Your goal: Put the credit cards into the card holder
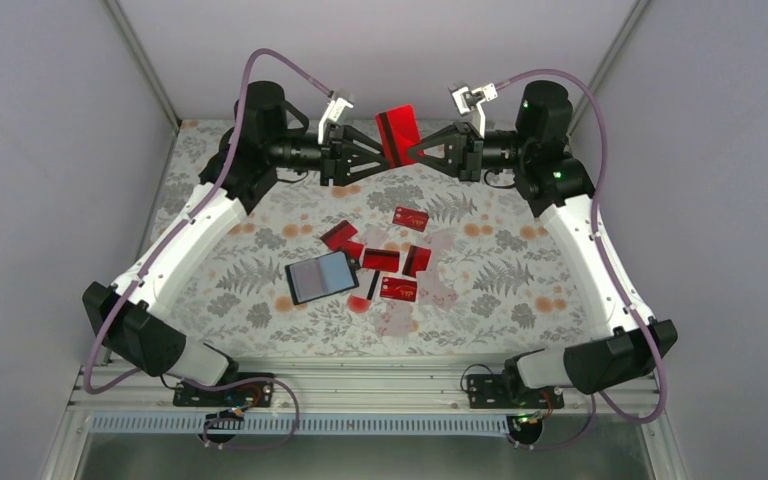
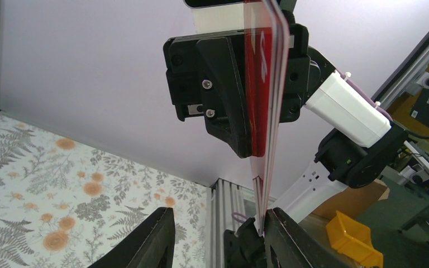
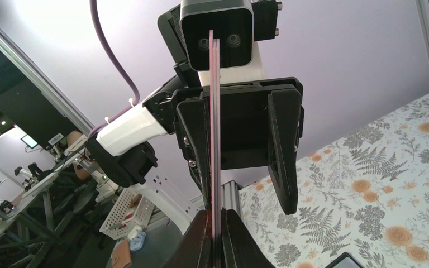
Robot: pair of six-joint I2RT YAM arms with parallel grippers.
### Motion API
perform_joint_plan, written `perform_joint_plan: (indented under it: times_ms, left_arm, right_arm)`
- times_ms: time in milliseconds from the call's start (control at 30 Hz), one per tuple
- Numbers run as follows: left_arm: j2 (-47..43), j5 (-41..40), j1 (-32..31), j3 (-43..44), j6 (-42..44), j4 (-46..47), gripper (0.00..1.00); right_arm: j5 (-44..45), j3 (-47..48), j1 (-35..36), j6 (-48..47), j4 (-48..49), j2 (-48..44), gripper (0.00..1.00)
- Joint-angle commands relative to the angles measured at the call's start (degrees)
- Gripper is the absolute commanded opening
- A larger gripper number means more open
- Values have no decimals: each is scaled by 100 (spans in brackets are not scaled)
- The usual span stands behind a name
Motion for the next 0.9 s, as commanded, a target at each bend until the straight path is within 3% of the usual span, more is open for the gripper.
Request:
perform_joint_plan:
  times_ms: [0,867]
  left_arm:
    - [10,-136,18,33,24,55,41]
    - [-78,-178,98,23,23,-86,40]
  right_arm:
    - [-294,251,27,90,209,-112,4]
    - [-307,263,30,60,146,-248,4]
